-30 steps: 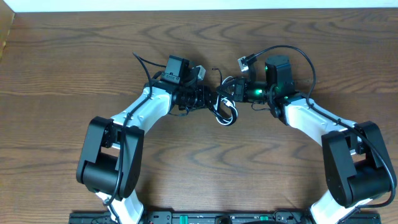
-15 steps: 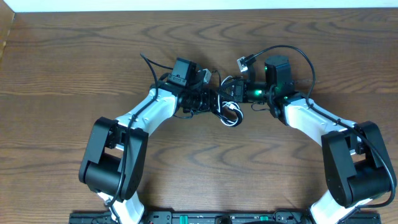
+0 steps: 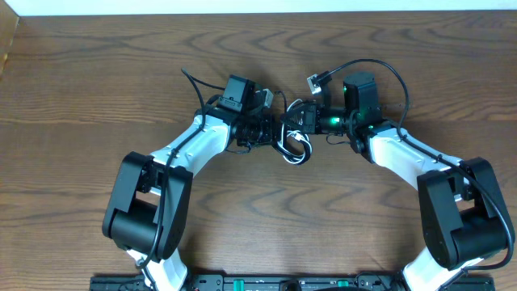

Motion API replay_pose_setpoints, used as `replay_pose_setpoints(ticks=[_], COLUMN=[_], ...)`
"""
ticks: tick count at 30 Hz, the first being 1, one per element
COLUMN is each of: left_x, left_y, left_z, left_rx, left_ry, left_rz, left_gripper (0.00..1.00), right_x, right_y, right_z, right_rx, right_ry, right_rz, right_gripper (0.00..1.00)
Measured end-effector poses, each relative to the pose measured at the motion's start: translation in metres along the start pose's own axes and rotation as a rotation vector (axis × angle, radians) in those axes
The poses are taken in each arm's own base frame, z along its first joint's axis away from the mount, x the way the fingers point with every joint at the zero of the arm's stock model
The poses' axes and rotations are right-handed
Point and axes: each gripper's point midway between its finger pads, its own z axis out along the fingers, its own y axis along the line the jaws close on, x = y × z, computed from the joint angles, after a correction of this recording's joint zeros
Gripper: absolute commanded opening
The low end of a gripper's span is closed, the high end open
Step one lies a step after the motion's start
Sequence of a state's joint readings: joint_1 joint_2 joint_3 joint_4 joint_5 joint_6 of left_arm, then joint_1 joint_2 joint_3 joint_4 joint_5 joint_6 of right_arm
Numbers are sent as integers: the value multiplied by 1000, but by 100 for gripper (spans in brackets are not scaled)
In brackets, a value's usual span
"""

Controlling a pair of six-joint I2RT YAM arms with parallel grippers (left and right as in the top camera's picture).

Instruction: Untangle cables

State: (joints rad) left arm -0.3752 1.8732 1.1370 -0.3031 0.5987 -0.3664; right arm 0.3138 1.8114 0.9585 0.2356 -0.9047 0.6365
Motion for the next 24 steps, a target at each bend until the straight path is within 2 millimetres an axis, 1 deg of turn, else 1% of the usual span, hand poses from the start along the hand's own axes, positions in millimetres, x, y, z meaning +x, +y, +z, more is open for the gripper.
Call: replay_pose_setpoints(ticks=[2,3,4,5,10,16,24], left_x=[2,3,4,5,5,3,-3], left_y=[1,2,3,3,4,3,8], left_z=[1,2,2,2,3,3,0], left_rx=[-3,-5,-7,-8,-9,-6,-2], left_ry=[7,12,16,20,20,13,-2], left_rz=[-5,-8,-10,-19,-14,-14,-125], left_gripper=[20,19,10,8,8,7,7], right_x=[0,0,0,0,3,13,29], right_y=[0,0,0,0,-2,-18,-31], right_z=[0,0,0,0,0,-1,-4], right_rx=[0,0,0,0,8,74,134], right_ry=[1,1,2,2,10,37,84], right_rz=[-5,-9,-12,-16,-29,13,37], right_gripper=[1,1,1,1,1,1,1])
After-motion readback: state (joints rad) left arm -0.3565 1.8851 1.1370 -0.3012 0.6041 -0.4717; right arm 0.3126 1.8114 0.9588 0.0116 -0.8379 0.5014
